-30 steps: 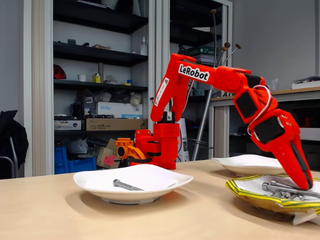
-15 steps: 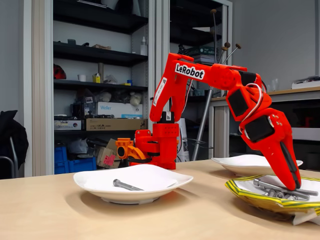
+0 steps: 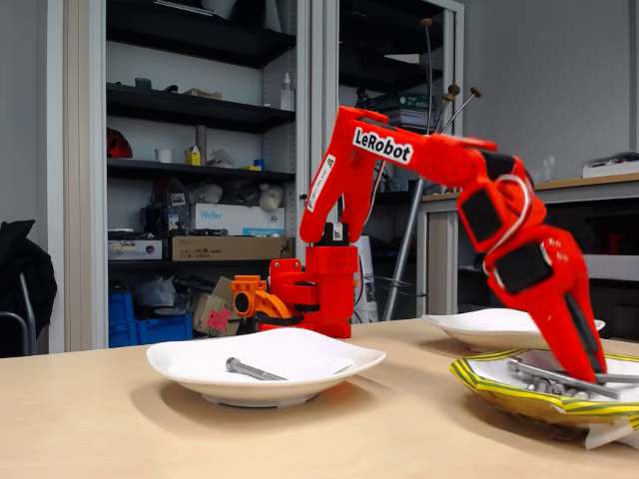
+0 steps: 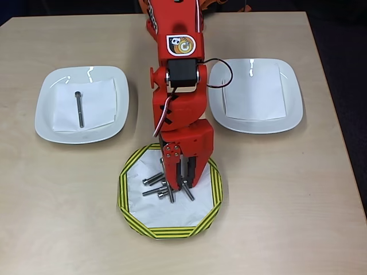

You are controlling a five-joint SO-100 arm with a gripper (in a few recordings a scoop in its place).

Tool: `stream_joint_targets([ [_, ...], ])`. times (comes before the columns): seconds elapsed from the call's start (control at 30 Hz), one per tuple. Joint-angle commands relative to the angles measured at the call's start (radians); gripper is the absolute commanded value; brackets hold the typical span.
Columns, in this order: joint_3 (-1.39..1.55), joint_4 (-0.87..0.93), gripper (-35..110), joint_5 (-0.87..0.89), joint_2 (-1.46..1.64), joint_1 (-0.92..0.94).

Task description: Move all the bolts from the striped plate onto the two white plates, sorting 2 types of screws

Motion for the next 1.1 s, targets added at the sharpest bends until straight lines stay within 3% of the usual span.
stream_joint_targets([
  [0.0,0.025,-0.026,7,0.041,0.025,-0.037],
  [0.27,0.058,-0.037,0,0.092,0.026,-0.037],
  [0.5,-0.005,0.041,0,0.015,0.032,-0.011],
  [0.87,-0.437,0.554,0,-0.241,0.029,0.107],
  [1.07,-0.399,0.680,0,-0.333,0.132,0.199],
])
